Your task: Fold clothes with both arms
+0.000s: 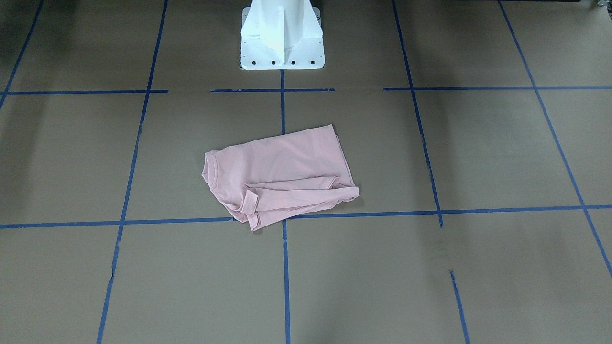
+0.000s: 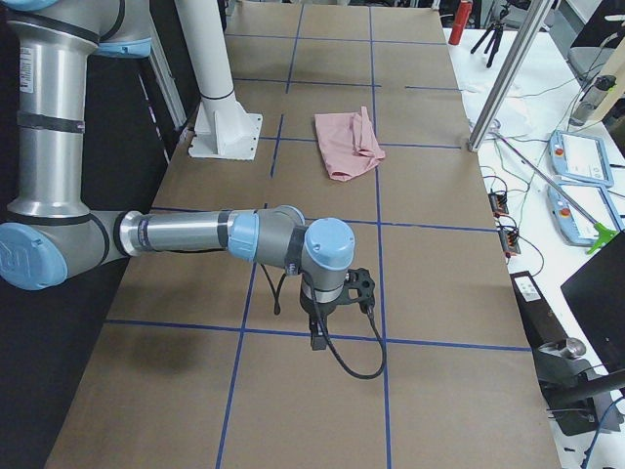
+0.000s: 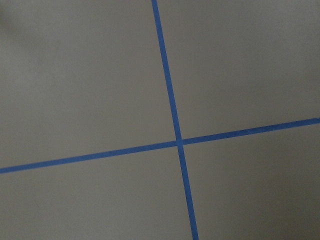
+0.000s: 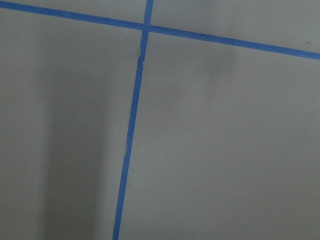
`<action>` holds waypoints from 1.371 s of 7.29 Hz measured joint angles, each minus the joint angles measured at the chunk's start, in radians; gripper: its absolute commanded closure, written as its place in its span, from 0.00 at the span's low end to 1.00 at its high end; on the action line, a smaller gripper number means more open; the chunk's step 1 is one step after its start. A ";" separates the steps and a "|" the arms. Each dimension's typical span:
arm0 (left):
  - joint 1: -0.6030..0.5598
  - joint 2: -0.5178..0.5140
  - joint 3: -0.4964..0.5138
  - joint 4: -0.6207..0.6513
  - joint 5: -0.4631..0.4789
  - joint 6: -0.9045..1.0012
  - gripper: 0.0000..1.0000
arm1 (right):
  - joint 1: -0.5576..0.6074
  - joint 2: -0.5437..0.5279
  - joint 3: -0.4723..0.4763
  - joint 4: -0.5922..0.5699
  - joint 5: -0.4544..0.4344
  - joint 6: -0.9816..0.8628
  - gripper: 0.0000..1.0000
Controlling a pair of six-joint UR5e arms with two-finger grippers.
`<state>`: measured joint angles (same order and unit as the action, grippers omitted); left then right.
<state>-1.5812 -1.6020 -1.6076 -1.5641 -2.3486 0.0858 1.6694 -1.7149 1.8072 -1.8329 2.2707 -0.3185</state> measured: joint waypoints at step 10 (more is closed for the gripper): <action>0.000 0.030 -0.042 -0.011 0.030 -0.003 0.00 | 0.009 -0.019 -0.015 0.023 0.004 -0.002 0.00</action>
<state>-1.5816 -1.5721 -1.6496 -1.5754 -2.3182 0.0829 1.6783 -1.7335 1.7918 -1.8101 2.2748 -0.3210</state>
